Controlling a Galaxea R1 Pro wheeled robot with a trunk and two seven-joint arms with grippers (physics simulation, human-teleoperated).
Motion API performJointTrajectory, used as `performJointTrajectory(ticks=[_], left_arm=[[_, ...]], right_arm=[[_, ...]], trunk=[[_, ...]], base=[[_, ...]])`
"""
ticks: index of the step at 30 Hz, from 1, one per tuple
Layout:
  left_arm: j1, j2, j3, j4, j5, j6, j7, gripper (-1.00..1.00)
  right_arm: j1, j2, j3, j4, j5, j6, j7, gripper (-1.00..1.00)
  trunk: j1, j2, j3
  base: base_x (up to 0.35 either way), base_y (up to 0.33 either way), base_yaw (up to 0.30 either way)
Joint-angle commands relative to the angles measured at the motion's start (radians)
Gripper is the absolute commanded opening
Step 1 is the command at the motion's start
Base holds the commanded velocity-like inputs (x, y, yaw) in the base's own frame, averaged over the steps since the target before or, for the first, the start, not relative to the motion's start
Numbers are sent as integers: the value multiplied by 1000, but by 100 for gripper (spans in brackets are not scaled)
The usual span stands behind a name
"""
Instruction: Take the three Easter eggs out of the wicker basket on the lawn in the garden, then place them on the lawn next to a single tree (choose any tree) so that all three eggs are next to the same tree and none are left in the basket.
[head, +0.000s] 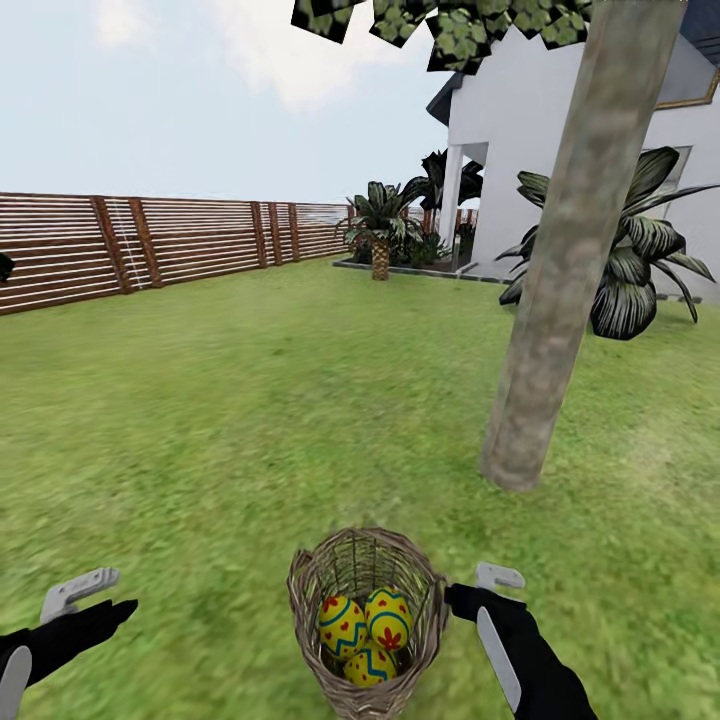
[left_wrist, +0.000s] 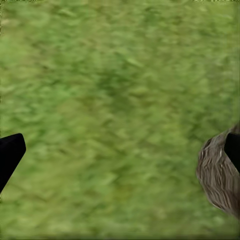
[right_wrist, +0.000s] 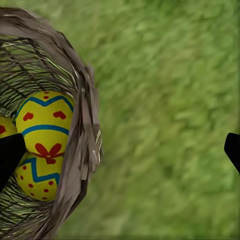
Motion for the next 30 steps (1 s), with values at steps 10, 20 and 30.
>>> performJointTrajectory(ticks=[10, 20, 30], left_arm=[[-1, -15, 2, -3, -1, 5, 1, 100], [-1, -26, 2, -4, -1, 4, 2, 100], [0, -26, 1, -2, -2, 0, 2, 100]], right_arm=[[0, 0, -1, -2, -11, 3, -7, 100], [0, 0, -2, -2, -11, 3, -7, 100], [0, 0, -1, -1, -11, 3, -7, 100]], trunk=[[-39, 70, 37], [-77, 140, 79], [-115, 210, 121]], base=[[0, 0, -118], [0, 0, -190], [-92, -73, -173]])
